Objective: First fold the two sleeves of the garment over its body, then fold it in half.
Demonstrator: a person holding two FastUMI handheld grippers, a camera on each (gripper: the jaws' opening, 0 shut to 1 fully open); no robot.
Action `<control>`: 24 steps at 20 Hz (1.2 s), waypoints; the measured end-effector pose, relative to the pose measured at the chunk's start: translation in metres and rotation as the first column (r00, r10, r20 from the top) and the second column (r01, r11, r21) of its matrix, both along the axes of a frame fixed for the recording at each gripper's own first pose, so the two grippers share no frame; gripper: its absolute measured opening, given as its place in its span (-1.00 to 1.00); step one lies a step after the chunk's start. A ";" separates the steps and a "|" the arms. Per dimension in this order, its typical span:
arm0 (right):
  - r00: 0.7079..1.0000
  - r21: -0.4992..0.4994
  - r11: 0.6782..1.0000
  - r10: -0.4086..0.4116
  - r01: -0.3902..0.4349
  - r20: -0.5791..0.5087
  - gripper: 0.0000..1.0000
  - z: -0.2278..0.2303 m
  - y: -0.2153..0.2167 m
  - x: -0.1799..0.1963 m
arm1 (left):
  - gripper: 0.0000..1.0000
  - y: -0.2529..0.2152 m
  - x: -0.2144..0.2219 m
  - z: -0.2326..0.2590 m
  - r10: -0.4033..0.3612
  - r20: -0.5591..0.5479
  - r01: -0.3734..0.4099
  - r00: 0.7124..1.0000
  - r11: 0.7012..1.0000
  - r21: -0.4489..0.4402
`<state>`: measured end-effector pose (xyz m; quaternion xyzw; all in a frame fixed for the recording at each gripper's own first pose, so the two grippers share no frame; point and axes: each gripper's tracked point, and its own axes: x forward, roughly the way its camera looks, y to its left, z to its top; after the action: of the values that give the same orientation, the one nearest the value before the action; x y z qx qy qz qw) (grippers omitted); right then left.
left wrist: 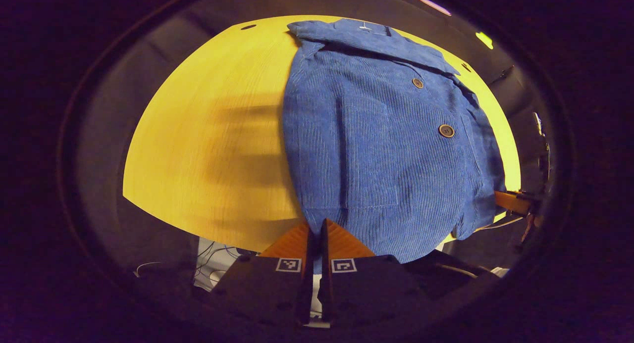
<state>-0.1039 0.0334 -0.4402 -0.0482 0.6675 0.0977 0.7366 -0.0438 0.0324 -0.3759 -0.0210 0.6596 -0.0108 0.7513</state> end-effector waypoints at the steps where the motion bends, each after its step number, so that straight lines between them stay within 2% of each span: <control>1: 1.000 -0.012 1.000 0.010 -0.010 -0.001 -0.54 0.000 0.000 0.000 | -0.94 -0.002 -0.001 0.000 0.025 -0.014 -0.025 1.000 1.000 -0.015; 2: 0.999 -0.004 0.999 0.036 -0.036 -0.006 -0.83 0.001 0.002 0.002 | -1.00 -0.004 0.001 0.000 0.041 -0.018 -0.042 0.999 0.998 -0.042; 3: 1.000 0.016 1.000 0.021 -0.021 -0.019 -0.83 0.002 0.005 -0.001 | -1.00 -0.006 -0.003 0.003 0.057 -0.034 -0.060 0.998 0.995 -0.080; 4: 1.000 0.044 0.999 -0.003 0.004 -0.028 -0.95 0.002 0.008 0.000 | -1.00 -0.010 -0.003 0.004 0.076 -0.039 -0.080 0.996 0.990 -0.117; 7: 0.998 0.104 0.993 -0.059 0.063 -0.035 -0.95 0.008 0.012 0.002 | -1.00 -0.004 -0.004 0.009 0.061 0.000 -0.061 0.998 0.991 -0.121; 11: 0.996 0.128 0.987 -0.091 0.094 -0.026 -0.96 0.022 0.010 0.004 | -1.00 -0.001 -0.005 0.019 0.026 0.045 -0.021 0.999 0.994 -0.110; 15: 0.993 0.174 0.978 -0.118 0.116 0.001 -0.95 0.046 0.020 0.010 | -1.00 -0.004 0.003 0.035 0.006 0.076 0.005 0.997 0.990 -0.144; 20: 0.995 0.216 0.972 -0.096 0.087 0.032 -0.96 0.074 0.043 0.025 | -1.00 -0.006 0.029 0.068 -0.008 0.142 0.038 0.990 0.977 -0.211; 24: 0.996 0.241 0.969 -0.065 0.048 0.061 -0.95 0.097 0.064 0.048 | -1.00 0.004 0.047 0.091 -0.001 0.190 0.045 0.982 0.973 -0.225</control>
<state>-0.0558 0.0971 -0.3436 0.0565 0.6263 0.1546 0.7620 0.0033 0.0360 -0.2844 -0.0984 0.5798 -0.0970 0.8030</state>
